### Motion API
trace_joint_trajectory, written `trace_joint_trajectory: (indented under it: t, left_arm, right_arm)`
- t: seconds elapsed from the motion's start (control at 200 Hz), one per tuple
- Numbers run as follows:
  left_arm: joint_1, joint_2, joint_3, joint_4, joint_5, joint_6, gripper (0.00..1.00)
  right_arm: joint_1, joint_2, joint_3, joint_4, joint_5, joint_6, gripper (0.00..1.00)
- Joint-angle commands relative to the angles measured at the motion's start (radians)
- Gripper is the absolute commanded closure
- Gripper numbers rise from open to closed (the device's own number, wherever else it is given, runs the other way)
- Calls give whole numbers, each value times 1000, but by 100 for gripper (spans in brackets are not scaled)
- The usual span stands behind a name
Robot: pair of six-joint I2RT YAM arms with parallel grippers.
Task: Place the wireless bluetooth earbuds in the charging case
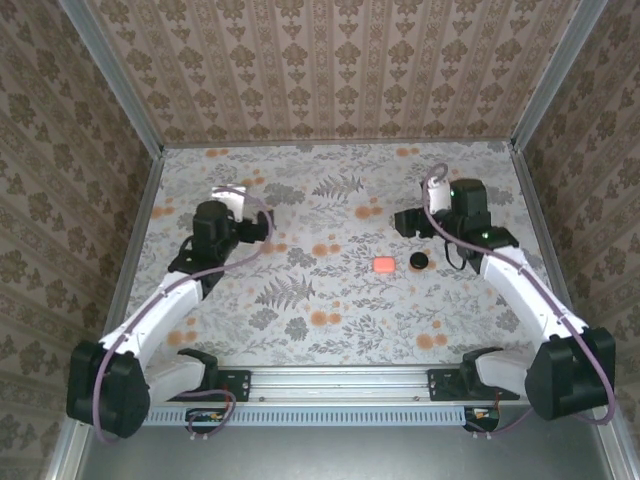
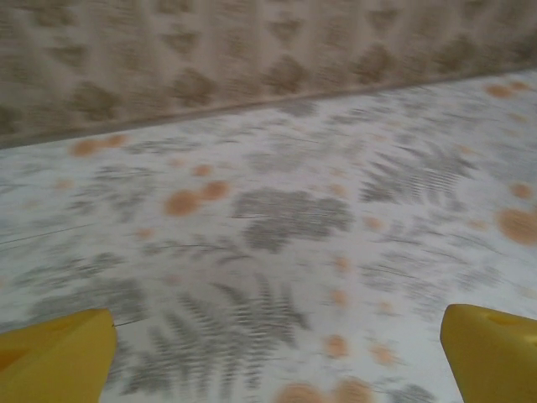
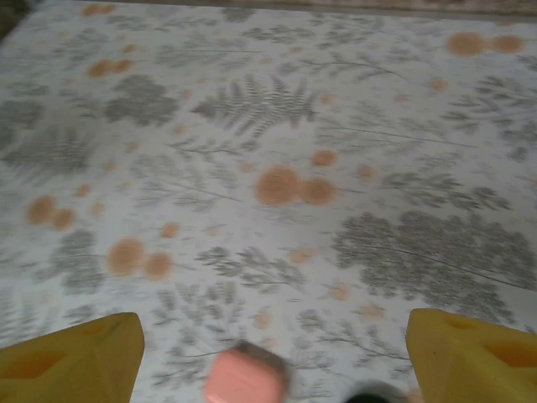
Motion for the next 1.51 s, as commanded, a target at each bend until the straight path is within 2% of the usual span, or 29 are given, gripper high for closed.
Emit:
trace_joint_trajectory:
  t: [0.0, 0.08, 0.155, 0.3, 0.455, 0.605, 0.74, 0.84, 0.87, 0.92, 0.945, 1.03, 1.09, 1.16, 1.275, 1.325, 1.385, 1.445, 1.5]
  left_arm:
    - [65, -48, -80, 7, -139, 61, 0]
    - [114, -81, -164, 84, -194, 76, 0]
    - [162, -101, -251, 180, -216, 59, 0]
    - [240, -77, -390, 390, -182, 23, 0]
    - [263, 3, -428, 537, -149, 70, 0]
    - [265, 120, -428, 700, -107, 116, 0]
    - [264, 289, -426, 892, -77, 145, 0]
    - [252, 452, -423, 1034, -88, 162, 0]
    - [238, 503, -414, 1106, -139, 189, 0]
    - [222, 453, -368, 929, -205, 154, 0]
    - [238, 444, -336, 852, -187, 134, 0]
    - [313, 442, -293, 765, -96, 73, 0]
    - [313, 454, -303, 809, -94, 83, 0]
    - [312, 444, -299, 785, -95, 75, 0]
    - [312, 447, -299, 787, -95, 75, 0]
    - [311, 449, -300, 789, -95, 77, 0]
    - [309, 447, -298, 787, -97, 79, 0]
    - [308, 447, -298, 789, -99, 83, 0]
    - [305, 449, -296, 785, -95, 88, 0]
  right_arm:
    - [-8, -10, -166, 314, 252, 36, 0]
    - [-15, -9, -243, 394, 367, 37, 0]
    - [-23, 1, -290, 459, 410, 16, 0]
    - [-31, 52, -363, 617, 416, -1, 0]
    - [-33, 111, -383, 707, 391, -9, 0]
    - [-33, 144, -390, 740, 379, -29, 0]
    - [-33, 154, -428, 831, 364, -73, 0]
    - [-33, 186, -449, 922, 323, -140, 0]
    - [-33, 213, -458, 965, 304, -156, 0]
    - [-34, 248, -453, 990, 309, -155, 0]
    - [-41, 238, -441, 946, 305, -147, 0]
    - [-62, 254, -414, 918, 281, -128, 0]
    - [-88, 267, -385, 874, 244, -110, 0]
    - [-119, 289, -347, 827, 201, -88, 0]
    - [-160, 313, -338, 835, 197, -37, 0]
    - [-160, 318, -391, 923, 199, -37, 0]
    - [-160, 376, -486, 1197, 196, -36, 0]
    - [-162, 334, -450, 1039, 174, -50, 0]
    - [-174, 359, -450, 1084, 170, -26, 0]
